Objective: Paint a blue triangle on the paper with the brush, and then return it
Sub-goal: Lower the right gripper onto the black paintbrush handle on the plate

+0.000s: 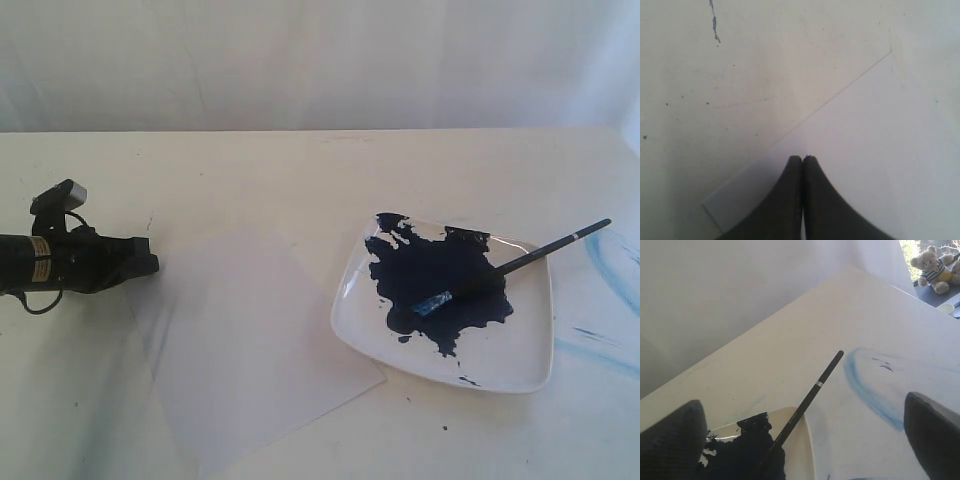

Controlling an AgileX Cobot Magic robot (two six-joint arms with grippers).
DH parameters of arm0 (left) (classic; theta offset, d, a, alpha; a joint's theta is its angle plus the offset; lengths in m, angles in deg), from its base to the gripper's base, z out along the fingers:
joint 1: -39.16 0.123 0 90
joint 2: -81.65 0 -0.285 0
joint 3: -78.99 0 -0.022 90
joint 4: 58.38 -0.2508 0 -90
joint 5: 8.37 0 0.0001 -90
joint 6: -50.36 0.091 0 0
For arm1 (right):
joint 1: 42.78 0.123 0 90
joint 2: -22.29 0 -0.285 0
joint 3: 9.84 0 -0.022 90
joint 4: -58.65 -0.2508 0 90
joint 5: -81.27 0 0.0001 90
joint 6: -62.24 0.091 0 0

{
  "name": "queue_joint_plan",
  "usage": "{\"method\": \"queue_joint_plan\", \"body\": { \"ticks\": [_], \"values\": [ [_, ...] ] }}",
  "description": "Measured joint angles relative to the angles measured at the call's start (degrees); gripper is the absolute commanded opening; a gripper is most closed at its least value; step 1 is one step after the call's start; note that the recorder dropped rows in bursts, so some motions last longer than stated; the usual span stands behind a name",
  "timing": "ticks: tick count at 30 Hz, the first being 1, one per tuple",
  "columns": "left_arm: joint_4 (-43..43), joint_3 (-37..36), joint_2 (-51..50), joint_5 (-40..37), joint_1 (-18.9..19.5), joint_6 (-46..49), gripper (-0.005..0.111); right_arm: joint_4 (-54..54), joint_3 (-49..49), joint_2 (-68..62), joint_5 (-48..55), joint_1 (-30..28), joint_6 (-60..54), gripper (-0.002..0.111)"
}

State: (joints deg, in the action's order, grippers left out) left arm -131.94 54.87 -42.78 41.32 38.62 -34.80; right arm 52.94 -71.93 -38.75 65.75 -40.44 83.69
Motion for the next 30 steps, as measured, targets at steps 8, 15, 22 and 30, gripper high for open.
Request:
{"method": "queue_joint_plan", "body": {
  "ticks": [8, 15, 22, 30],
  "values": [
    [0.0, 0.0, 0.0, 0.0, 0.0, 0.0, 0.0, -2.08, 0.03, -12.47, -5.71, 0.0, 1.84, 0.105],
    [0.0, 0.0, 0.0, 0.0, 0.0, 0.0, 0.0, -4.56, 3.03, -24.48, -10.61, 0.0, 2.98, 0.098],
    [0.0, 0.0, 0.0, 0.0, 0.0, 0.0, 0.0, -4.69, 10.02, -31.54, -10.88, 0.0, 6.67, 0.091],
    [0.0, 0.0, 0.0, 0.0, 0.0, 0.0, 0.0, 2.84, 17.89, -39.52, -9.05, 0.0, 21.72, 0.089]
  ]
}}
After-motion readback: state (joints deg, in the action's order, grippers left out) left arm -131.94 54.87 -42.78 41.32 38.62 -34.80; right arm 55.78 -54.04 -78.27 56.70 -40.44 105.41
